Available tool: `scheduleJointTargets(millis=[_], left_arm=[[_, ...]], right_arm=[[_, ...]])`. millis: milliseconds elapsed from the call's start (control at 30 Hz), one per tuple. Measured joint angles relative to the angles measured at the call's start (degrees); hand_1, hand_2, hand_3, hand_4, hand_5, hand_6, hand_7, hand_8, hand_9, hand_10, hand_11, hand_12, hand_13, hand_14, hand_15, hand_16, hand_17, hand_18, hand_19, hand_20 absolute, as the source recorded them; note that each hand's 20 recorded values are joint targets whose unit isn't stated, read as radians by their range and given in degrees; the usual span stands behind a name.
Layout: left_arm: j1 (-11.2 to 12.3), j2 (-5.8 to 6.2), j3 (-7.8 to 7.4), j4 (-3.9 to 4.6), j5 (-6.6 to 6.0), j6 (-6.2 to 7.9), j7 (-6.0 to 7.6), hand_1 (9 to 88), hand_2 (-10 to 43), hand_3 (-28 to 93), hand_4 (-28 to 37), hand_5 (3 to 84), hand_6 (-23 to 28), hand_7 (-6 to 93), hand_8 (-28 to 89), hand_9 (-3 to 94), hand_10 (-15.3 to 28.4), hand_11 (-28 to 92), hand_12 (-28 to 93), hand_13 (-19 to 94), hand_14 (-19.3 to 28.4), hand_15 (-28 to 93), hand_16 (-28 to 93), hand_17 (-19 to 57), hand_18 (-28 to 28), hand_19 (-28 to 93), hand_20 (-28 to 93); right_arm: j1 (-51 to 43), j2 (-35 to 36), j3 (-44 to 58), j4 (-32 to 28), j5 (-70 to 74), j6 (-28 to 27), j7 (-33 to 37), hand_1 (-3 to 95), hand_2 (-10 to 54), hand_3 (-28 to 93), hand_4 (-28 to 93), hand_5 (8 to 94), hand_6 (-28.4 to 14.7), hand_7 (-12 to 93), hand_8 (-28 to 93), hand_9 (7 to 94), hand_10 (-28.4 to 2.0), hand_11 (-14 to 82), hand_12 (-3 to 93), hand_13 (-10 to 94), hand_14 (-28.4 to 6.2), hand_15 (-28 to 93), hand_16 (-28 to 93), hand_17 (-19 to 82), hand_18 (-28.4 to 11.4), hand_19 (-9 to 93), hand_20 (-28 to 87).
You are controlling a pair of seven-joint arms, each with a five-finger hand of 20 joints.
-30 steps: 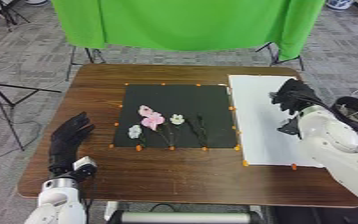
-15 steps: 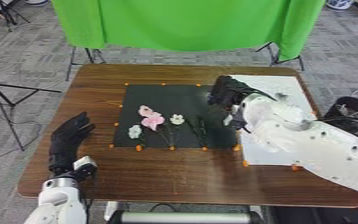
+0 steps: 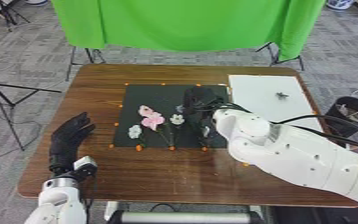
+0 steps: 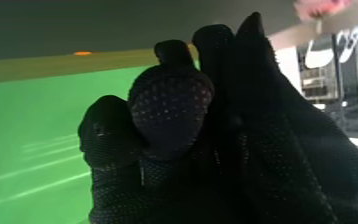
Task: Arrange flowers
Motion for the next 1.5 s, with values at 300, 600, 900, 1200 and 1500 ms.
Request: scheduleJointTargets(millis=[300, 600, 900, 1200, 1500], left_arm=[[0.01, 0.00, 0.00, -0.01, -0.09, 0.04, 0.00, 29.1, 0.8, 74, -19.6, 51.2, 1.3, 19.8, -8, 44.0, 12.7, 21, 14, 39, 17.0, 31, 1, 6.6, 15.1, 22, 21], [-0.02, 0.00, 0.01, -0.01, -0.09, 0.04, -0.06, 29.5, 1.5, 73, -18.7, 50.7, 1.3, 19.5, -9, 43.4, 12.6, 22, 13, 38, 16.7, 31, 1, 6.6, 15.1, 22, 21], [-0.09, 0.00, 0.05, 0.01, -0.08, 0.01, -0.15, 29.5, 1.6, 72, -18.2, 50.2, 1.4, 19.4, -9, 43.1, 12.6, 22, 13, 38, 16.7, 31, 1, 6.6, 15.0, 22, 21], [-0.21, 0.13, 0.05, 0.02, -0.01, -0.04, -0.40, 29.8, 2.0, 72, -17.5, 50.0, 1.6, 19.2, -9, 42.3, 12.7, 22, 13, 38, 16.4, 30, 1, 6.6, 15.0, 22, 21], [-0.30, 0.18, 0.05, 0.04, 0.00, -0.05, -0.52, 29.8, 1.9, 71, -16.9, 49.7, 1.6, 19.2, -9, 42.1, 12.8, 22, 12, 38, 16.5, 31, 1, 6.6, 15.0, 22, 21]], right_arm=[[-0.42, -0.03, 0.37, 1.71, -0.14, -0.14, 0.15, 54.0, 1.4, 54, -18, 73.7, 3.3, 15, 3, 65.5, -12.3, 9.6, 14.4, 89, -3.6, 59, 29, 59, -14.6, 93, 47], [-0.61, 0.52, 0.73, 2.15, -0.33, -0.79, 0.76, 53.8, 1.4, 55, -19, 73.6, 3.5, 15, 3, 65.2, -12.2, 9.4, 14.2, 88, -3.6, 59, 28, 59, -14.6, 93, 47], [-0.78, 1.69, 0.31, 2.17, -0.69, -2.02, 0.79, 53.6, 1.4, 55, -19, 73.3, 3.7, 16, 3, 64.9, -12.0, 9.3, 14.2, 88, -3.7, 59, 28, 59, -14.6, 93, 47], [-1.24, 2.67, 0.66, 2.15, -0.70, -2.51, 0.98, 52.7, 1.1, 56, -18, 71.4, 2.6, 16, 3, 64.4, -12.0, 9.3, 14.2, 88, -3.6, 59, 28, 59, -14.7, 93, 47], [-1.54, 3.01, 2.17, 1.42, 0.17, -4.18, 1.11, 49.5, -3.2, 61, -18, 64.9, 0.4, 16, 4, 60.4, -12.4, 8.8, 14.5, 87, -3.4, 59, 28, 58, -14.4, 93, 47]])
